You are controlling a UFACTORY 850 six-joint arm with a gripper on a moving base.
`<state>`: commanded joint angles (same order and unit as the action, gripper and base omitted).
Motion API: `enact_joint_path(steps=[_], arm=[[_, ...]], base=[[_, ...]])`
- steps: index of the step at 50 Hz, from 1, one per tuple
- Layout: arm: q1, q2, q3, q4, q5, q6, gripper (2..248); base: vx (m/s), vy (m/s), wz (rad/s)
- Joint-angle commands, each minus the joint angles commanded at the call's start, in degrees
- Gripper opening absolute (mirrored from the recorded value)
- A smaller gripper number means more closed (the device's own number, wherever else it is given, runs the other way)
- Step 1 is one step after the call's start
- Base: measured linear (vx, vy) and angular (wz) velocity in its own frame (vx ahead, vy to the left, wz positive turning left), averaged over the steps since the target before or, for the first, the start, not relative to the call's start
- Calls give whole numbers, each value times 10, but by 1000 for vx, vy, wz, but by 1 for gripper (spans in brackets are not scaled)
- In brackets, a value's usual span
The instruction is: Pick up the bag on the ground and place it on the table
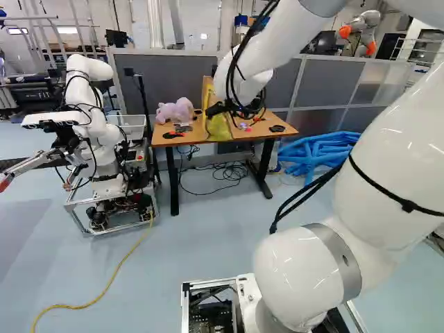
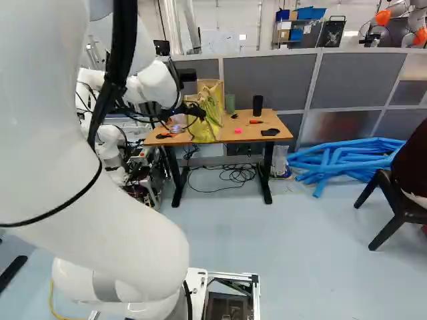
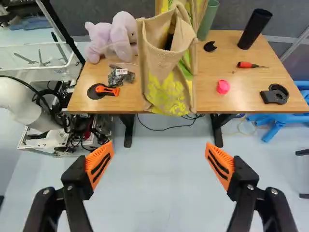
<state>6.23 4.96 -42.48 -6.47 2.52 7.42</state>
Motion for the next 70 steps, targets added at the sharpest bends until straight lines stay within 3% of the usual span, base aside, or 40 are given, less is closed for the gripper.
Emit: enact_joint_path(steps=[35, 70], arm=[[-31, 55, 185, 32, 235, -37, 247], [-51, 91, 308, 53, 390, -61, 247]], base=[[0, 0, 0], [0, 0, 0]])
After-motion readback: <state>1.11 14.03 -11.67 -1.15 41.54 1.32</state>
